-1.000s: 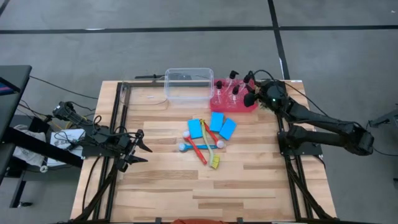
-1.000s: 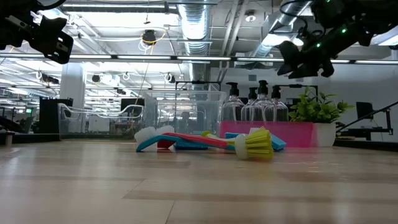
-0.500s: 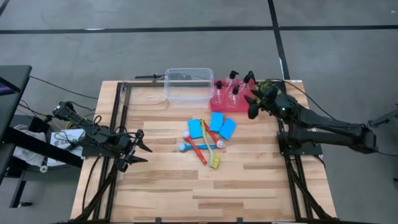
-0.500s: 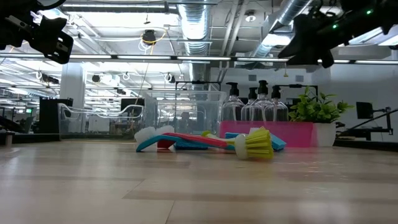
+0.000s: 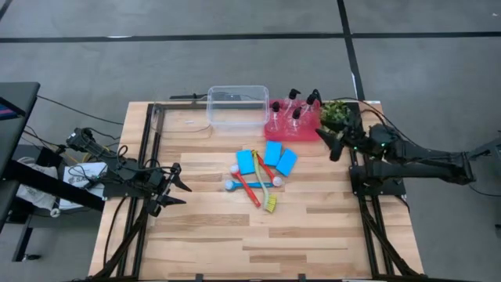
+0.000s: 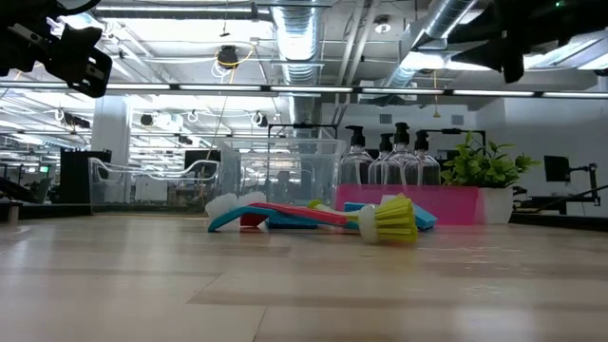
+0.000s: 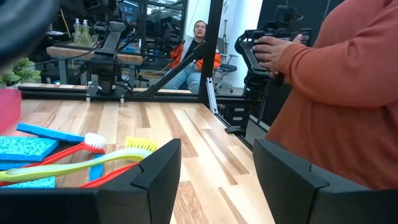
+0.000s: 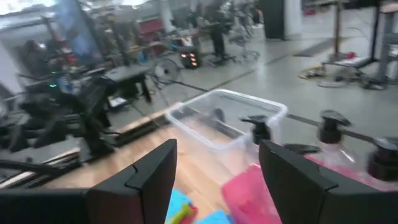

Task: Pick & Place Kitchen Sink Supplies
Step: Put the bottom red toilet brush into the white bin

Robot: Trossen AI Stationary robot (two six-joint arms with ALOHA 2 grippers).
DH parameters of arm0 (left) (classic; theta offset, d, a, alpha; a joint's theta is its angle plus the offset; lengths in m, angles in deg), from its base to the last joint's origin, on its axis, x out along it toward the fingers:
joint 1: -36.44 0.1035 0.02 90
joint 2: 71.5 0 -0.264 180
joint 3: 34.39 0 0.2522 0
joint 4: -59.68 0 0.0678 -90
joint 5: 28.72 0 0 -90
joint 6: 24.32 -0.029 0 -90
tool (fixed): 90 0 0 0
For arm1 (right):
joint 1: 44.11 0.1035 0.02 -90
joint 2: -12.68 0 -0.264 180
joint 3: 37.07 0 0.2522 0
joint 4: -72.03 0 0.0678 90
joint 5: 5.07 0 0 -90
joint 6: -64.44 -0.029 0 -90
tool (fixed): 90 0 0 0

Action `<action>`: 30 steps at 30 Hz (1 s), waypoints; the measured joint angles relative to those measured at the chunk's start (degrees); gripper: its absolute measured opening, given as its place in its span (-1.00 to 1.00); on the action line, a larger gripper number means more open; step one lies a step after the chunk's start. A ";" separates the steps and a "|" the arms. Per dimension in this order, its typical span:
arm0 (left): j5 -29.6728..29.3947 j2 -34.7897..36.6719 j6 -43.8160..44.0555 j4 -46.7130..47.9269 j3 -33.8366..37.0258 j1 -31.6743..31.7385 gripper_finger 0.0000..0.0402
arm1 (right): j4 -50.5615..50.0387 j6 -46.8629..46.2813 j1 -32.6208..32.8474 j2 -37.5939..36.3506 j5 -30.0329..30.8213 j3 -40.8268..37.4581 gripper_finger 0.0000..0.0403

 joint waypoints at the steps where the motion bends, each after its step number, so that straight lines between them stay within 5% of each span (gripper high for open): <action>1: 0.00 0.00 0.00 0.00 0.00 0.02 0.01 | 0.07 0.15 1.14 0.10 -0.03 0.02 0.10; 18: -0.02 0.00 0.00 0.00 0.00 0.02 0.01 | 2.21 1.19 17.98 -0.47 -0.12 -0.07 0.10; 30: -0.02 0.00 0.00 0.00 0.00 0.00 0.01 | 2.33 1.04 23.10 -0.47 -0.22 -0.07 0.10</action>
